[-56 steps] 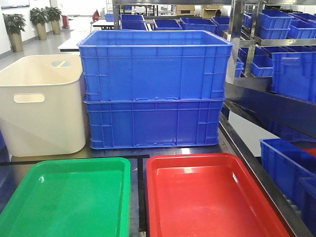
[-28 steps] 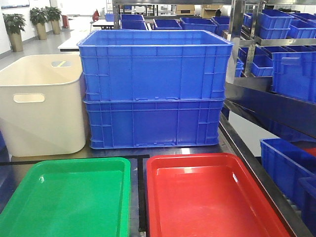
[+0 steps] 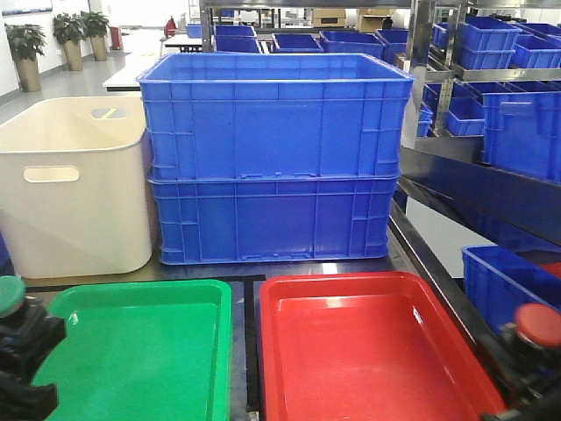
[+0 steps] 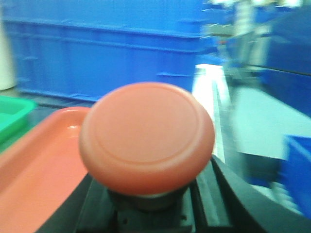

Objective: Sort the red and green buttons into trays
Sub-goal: 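Lower the green button over the green tray and red over red tray, then open both grippers to release the buttons and withdraw upward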

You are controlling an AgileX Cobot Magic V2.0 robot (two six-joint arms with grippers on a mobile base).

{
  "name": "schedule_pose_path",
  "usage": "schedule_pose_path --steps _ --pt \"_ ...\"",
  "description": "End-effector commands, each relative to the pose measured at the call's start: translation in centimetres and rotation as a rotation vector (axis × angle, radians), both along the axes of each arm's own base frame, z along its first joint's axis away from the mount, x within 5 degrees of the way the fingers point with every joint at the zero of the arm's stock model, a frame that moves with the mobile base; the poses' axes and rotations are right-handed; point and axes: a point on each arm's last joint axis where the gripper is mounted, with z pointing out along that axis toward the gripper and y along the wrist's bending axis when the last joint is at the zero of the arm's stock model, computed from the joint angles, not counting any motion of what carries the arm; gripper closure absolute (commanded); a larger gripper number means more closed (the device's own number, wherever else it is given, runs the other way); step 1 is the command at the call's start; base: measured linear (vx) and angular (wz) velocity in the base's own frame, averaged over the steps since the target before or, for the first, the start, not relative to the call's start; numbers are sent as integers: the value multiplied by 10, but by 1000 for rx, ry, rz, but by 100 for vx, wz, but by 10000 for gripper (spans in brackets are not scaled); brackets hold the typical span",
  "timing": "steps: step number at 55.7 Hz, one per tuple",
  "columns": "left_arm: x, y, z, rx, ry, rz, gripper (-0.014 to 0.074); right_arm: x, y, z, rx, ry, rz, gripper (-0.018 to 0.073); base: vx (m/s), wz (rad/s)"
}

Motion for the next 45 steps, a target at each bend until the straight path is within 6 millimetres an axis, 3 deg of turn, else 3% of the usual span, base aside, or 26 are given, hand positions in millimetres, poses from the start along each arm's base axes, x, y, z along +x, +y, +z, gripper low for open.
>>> schedule_pose_path --steps 1,15,25,35,45 --pt "14 -6 13 -131 -115 -18 591 21 16 23 38 -112 153 568 0 0" --pt "50 -17 -13 -105 -48 -47 570 77 41 10 3 -59 364 568 0 0" --pt "70 -29 -24 17 -30 -139 509 109 48 -14 -39 -28 400 564 0 0" --pt "81 -34 -41 55 20 -169 391 123 49 -41 -45 55 397 545 0 0" --pt "83 -34 -47 -10 71 -155 213 125 49 -46 -46 73 394 438 0 0"
